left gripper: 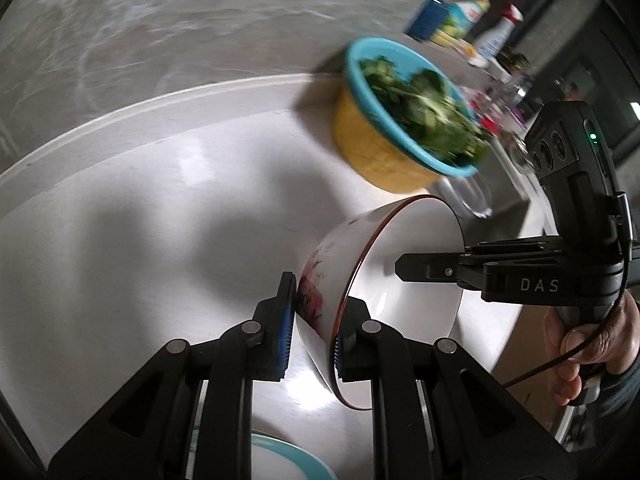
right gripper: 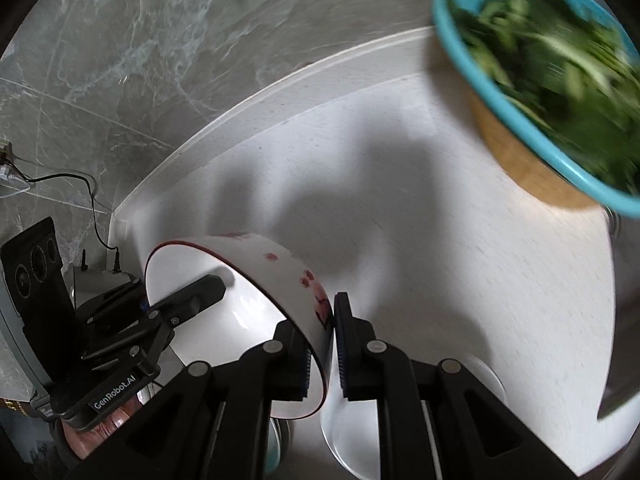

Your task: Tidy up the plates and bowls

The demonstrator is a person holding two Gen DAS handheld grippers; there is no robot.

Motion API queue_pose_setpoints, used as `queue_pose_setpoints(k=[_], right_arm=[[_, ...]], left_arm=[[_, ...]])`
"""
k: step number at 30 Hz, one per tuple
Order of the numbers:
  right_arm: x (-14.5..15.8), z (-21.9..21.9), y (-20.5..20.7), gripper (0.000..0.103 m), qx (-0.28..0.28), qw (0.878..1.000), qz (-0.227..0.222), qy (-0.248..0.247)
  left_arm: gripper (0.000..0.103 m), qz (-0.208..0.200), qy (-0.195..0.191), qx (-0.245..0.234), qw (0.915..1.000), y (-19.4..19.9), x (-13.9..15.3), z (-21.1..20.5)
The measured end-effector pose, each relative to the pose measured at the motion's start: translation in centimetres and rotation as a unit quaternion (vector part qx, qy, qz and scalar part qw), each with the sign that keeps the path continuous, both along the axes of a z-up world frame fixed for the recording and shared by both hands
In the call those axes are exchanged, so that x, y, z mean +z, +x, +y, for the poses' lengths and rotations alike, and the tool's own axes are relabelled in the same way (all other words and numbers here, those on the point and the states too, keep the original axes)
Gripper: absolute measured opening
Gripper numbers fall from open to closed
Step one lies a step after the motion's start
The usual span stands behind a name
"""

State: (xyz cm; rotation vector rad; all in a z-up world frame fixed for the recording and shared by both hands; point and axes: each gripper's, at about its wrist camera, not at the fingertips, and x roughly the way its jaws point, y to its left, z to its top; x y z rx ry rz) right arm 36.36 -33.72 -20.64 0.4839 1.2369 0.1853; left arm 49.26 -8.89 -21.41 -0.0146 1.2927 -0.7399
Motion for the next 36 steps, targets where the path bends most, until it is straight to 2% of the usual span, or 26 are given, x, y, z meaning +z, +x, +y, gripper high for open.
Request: queue_pose_setpoints(k=[10, 16, 27, 28, 36], right_arm=[[-1.7, -3.6, -8.0, 0.013, -0.041, 0.998, 0.038, 0.01], [-4.0, -4.8, -11.0, 0.013, -0.065, 0.996, 0.062, 0.023], [-6.9, -5.9, -11.4, 0.012, -0.068, 0.994, 0.083, 0.026], [-7.1, -6.0, -11.3, 0.012, -0.067, 0.994, 0.085, 0.026], [-7.1, -6.0, -10.1, 0.01, -0.051, 0.995, 0.089, 0.003]], left_arm=[[0.014, 0.041, -0.007, -0.061, 0.9973, -6.8, -1.2, -4.3], [0.014, 0.048, 0.013, -0.08, 0.9956, -9.7, -3.3, -6.2], [0.014, 0.014, 0.051, -0.079, 0.9955, -11.1, -6.1, -7.4], [0.016, 0.013, 0.051, -0.077, 0.9956, -10.7, -6.4, -7.7], [0.018, 0.0, 0.018, -0.043, 0.9989, -10.0, -6.2, -6.8]])
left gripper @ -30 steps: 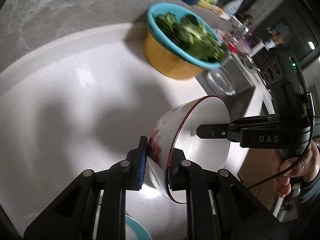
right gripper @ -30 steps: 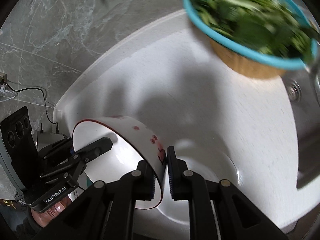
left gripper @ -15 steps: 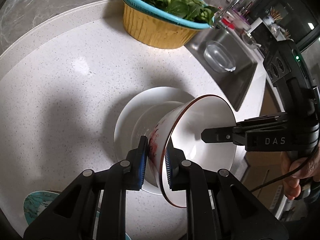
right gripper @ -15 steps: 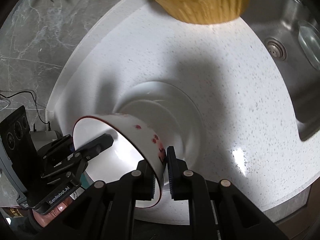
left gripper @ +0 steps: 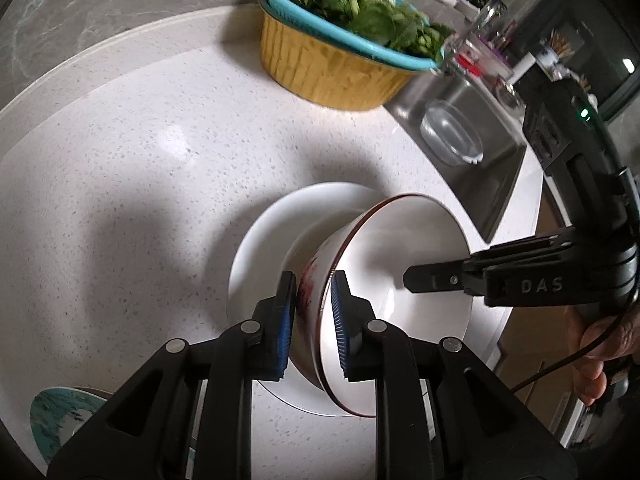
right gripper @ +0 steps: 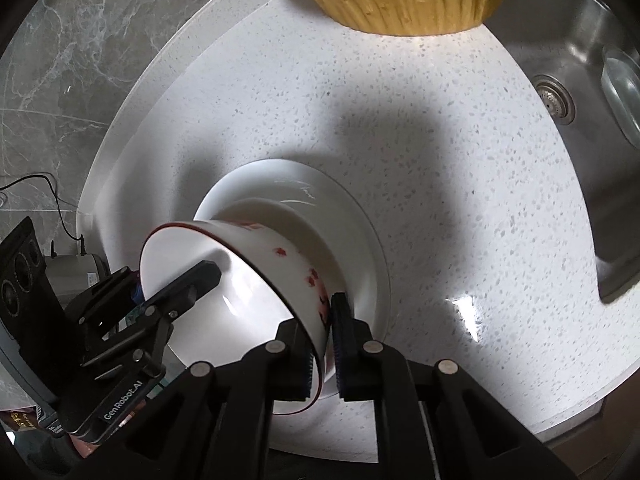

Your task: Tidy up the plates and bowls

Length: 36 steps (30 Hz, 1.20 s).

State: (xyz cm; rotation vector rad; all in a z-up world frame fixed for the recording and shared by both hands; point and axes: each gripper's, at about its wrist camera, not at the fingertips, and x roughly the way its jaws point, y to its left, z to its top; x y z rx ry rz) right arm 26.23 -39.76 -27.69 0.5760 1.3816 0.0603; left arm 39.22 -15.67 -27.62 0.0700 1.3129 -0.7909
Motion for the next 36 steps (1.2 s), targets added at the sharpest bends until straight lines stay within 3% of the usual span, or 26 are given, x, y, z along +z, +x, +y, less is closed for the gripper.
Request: queue_pose_setpoints(k=[1, 2, 4, 11, 18, 20, 25, 27, 36], right_arm=[[0.1, 0.1, 0.1, 0.01, 0.005, 1.0, 0.001, -0.007], [0.1, 0.2, 0.2, 0.011, 0.008, 1.0, 0.001, -0.012], [0.2, 0.4, 0.6, 0.012, 0.013, 1.0, 0.003, -0.023], [0.4, 1.0, 1.2, 0.011, 0.024, 0.999, 0.008, -0.049], [0.8, 2.8, 1.5, 0.009, 0.052, 0.991, 0.007, -0.124], [0.9, 3.5, 1.7, 0.013, 0.061, 0.988, 0.008, -0.143], [1.1, 4.4, 2.0, 0.044, 0.067, 0.988, 0.004, -0.139], [1.3, 4.7, 1.9, 0.05, 0.066, 0.989, 0.001, -0.135], [1.7, 4.0, 1.1, 0.055, 0.042, 0.993, -0.008, -0.107]], left_arm=[[0.025, -0.009, -0.005, 0.007, 0.9999, 0.1, 0.4, 0.3], [0.045, -0.017, -0.007, 0.014, 0.9997, 0.1, 0.8, 0.6], [0.071, -0.03, -0.026, 0.033, 0.9987, 0.6, 1.7, 1.4], [0.071, -0.032, -0.034, 0.062, 0.997, 2.0, 2.2, 3.3], [0.071, -0.019, -0.038, 0.073, 0.9964, 2.5, 2.1, 4.7], [0.071, -0.016, -0.041, 0.077, 0.9961, 2.6, 2.2, 5.2], [0.071, -0.014, -0.043, 0.086, 0.9953, 2.4, 2.5, 6.2], [0.071, -0.013, -0.045, 0.09, 0.9949, 2.5, 2.6, 6.5], [0.071, 0.005, -0.043, 0.11, 0.993, 2.3, 2.1, 7.1]])
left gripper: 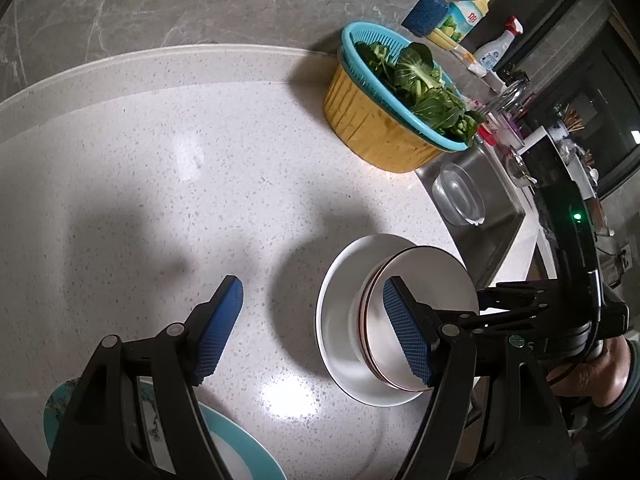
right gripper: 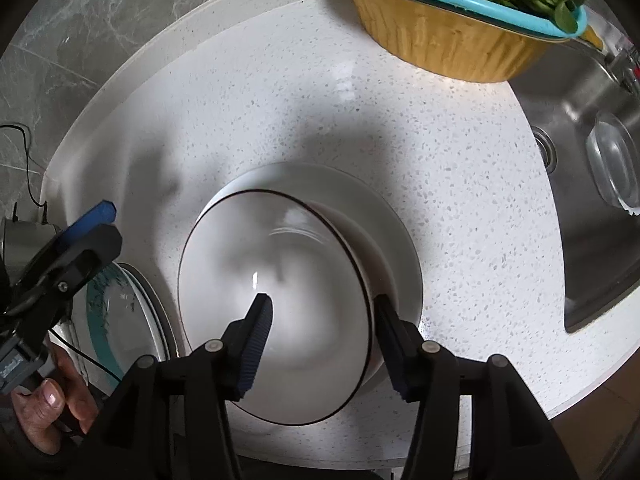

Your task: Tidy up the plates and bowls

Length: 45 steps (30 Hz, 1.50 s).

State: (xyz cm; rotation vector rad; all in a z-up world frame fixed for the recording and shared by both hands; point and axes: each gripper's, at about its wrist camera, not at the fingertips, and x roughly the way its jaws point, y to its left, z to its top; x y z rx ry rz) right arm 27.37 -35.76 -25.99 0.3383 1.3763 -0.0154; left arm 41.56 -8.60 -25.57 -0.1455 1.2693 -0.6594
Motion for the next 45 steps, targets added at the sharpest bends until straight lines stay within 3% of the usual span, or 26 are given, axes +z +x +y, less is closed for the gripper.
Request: queue_pose_setpoints(k=[7, 14, 18, 21, 23, 25, 28, 34, 38, 45], right_arm=[[0.5, 2.3, -0.3, 0.057, 0.033, 0.997, -0.008, -0.075], [0.8, 4.6, -0.4, 0.068, 0.084, 0.978, -0.02, -0.191], [1.3, 3.7, -0.6, 0.073, 0.072, 0.985, -0.028, -0.154], [2.7, 1.1, -1.2, 0.073, 0.032, 0.996, -0.056, -0.062], [3.9, -1.8, -2.0, 0.073, -0.018, 0.995, -0.094, -0.009], [4.7, -5.2, -3.1, 0.073, -0.071, 0.99, -0.122, -0.013], [3.4, -8.8, -4.4, 0.072, -0.109, 0.988, -0.11, -0.015], [-0.4, -9.0, -5.2, 0.058, -0.077, 0.993, -0.089, 0.017], [-2.2, -8.8, -5.4, 0.057, -0.053, 0.994, -0.085, 0.048], [-2.6, -8.4, -5.8, 0.057, -0.018, 0.993, -0.09, 0.071]], left_arm=[[0.071, 0.002, 0.002, 0.006, 1.0, -0.4, -0.1, -0.2], [0.071, 0.009, 0.003, 0.003, 0.9999, -0.8, -0.3, -0.4], [0.071, 0.011, 0.003, 0.0, 0.9999, -0.6, -0.4, -0.4], [0.071, 0.019, 0.004, -0.019, 0.9996, -0.7, -0.6, -0.5], [0.071, 0.025, 0.012, -0.029, 0.9992, -0.8, -0.9, -0.6], [0.071, 0.034, 0.025, -0.034, 0.9985, -0.9, -1.4, -0.5], [0.071, 0.035, 0.05, -0.043, 0.9972, -0.9, -2.0, -0.7], [0.071, 0.044, 0.089, -0.078, 0.992, -0.9, -3.4, -2.0], [0.071, 0.055, 0.109, -0.095, 0.9879, -1.1, -4.7, -3.0], [0.071, 0.065, 0.126, -0.106, 0.9843, -1.6, -6.7, -4.5]])
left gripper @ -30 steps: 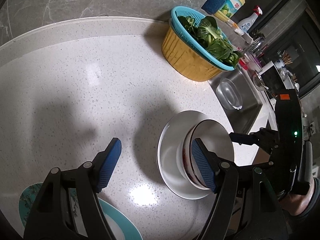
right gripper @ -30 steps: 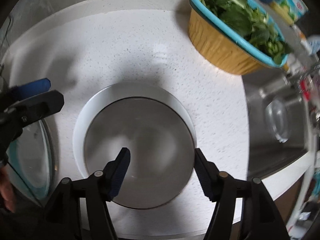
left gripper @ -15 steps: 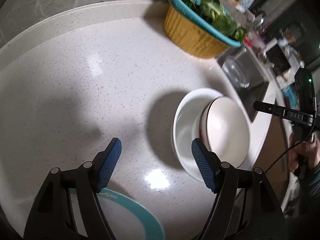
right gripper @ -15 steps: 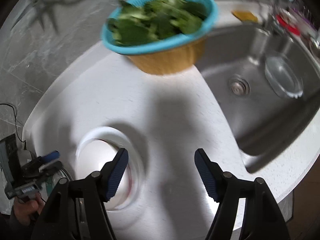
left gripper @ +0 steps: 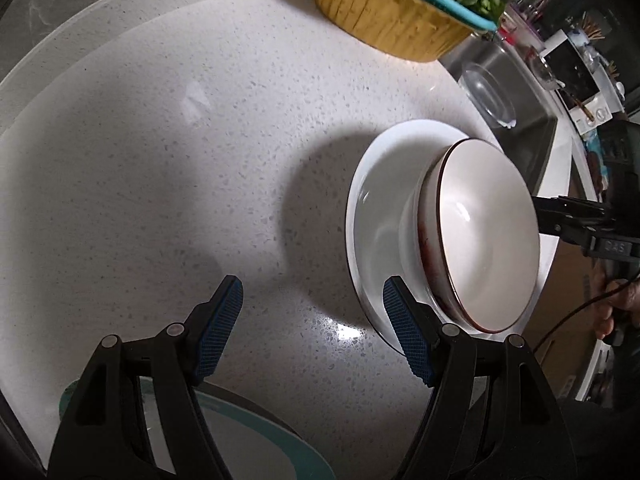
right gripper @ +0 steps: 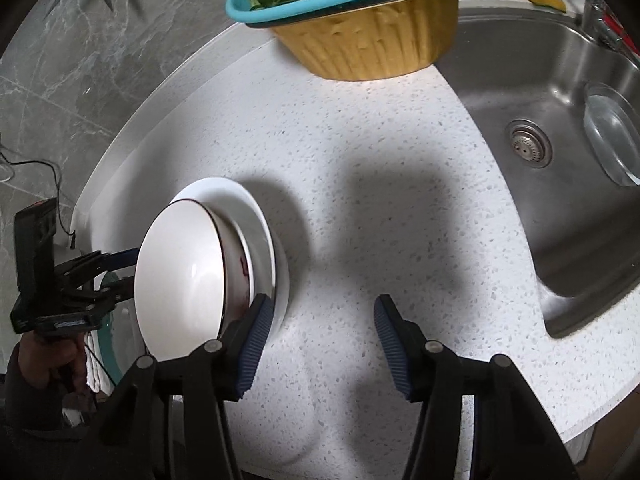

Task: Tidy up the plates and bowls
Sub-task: 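Close both tools on the rim of the nested bowl stack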

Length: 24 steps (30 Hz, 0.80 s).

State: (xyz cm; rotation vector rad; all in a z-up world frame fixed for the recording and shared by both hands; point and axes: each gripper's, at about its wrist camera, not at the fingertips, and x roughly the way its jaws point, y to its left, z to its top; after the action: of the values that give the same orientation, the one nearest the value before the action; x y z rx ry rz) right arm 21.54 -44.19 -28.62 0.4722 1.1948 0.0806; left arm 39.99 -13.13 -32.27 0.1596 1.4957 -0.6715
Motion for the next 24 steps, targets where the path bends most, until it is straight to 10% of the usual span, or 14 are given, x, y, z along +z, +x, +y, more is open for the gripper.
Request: queue_pose_setpoints(k=[15, 24], right_arm=[[-1.2, 2.1, 1.1, 0.057, 0.041, 0.999, 0.018, -0.026], [-1.1, 2.2, 0.4, 0.057, 0.04, 0.997, -0.051, -0.04]], left_arm=[[0.071, -0.008, 0.018, 0.003, 0.9998, 0.2, -2.1, -1.3], [0.073, 0.001, -0.018, 0.007, 0.9998, 1.4, -2.9, -0.1]])
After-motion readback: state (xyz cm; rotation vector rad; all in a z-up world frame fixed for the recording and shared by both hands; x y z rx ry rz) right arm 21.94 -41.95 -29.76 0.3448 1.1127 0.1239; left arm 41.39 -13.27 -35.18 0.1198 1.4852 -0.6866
